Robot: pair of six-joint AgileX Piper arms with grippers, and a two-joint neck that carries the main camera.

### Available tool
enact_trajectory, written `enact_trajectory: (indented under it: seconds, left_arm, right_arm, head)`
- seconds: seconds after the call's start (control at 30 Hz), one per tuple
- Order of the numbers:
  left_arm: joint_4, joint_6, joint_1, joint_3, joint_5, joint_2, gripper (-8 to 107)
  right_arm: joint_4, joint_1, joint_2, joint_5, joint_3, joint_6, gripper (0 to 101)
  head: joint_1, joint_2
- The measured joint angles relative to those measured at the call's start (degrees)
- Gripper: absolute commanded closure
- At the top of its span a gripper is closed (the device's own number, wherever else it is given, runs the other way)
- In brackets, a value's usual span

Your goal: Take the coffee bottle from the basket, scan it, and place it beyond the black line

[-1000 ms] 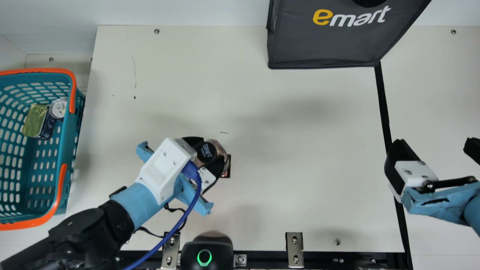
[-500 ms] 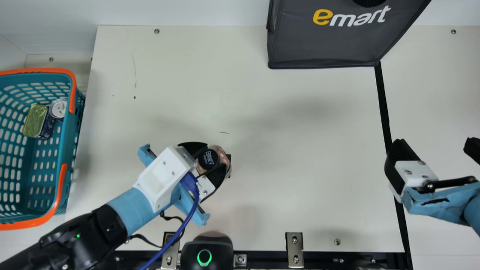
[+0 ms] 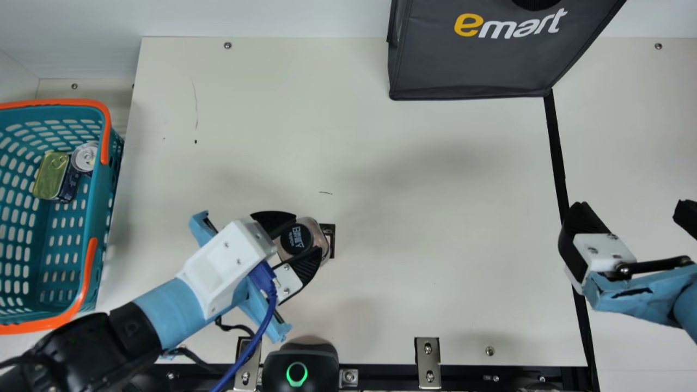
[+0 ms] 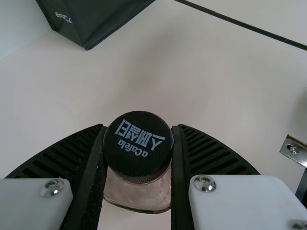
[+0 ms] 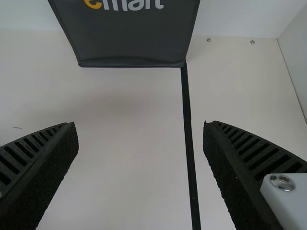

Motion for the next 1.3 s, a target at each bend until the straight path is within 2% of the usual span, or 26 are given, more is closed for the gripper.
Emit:
enact_trajectory:
  seconds: [0.4, 0.83, 1.07, 1.3]
  left_arm:
    - [-23.34, 25.88, 9.71, -4.3, 8.3, 0.44, 89]
    - [-47.12, 54.92, 26.94, -5.2, 21.9, 2.56, 89]
    - [-53.53, 66.67, 35.75, -5.07, 27.91, 4.73, 89]
    - [-55.96, 72.65, 39.28, -5.82, 29.33, 6.16, 89]
  right_arm:
    - [0.0, 0.0, 0.0, 0.0, 0.0, 0.0, 10]
    - [0.0, 0.0, 0.0, 0.06, 0.0, 0.0, 10]
    - [0.0, 0.0, 0.0, 0.06, 0.0, 0.0, 10]
    - [0.0, 0.0, 0.0, 0.06, 0.0, 0.0, 10]
  head:
    - [0.0, 0.0]
    - [0.0, 0.0]
    - [0.0, 0.0]
    - [0.0, 0.0]
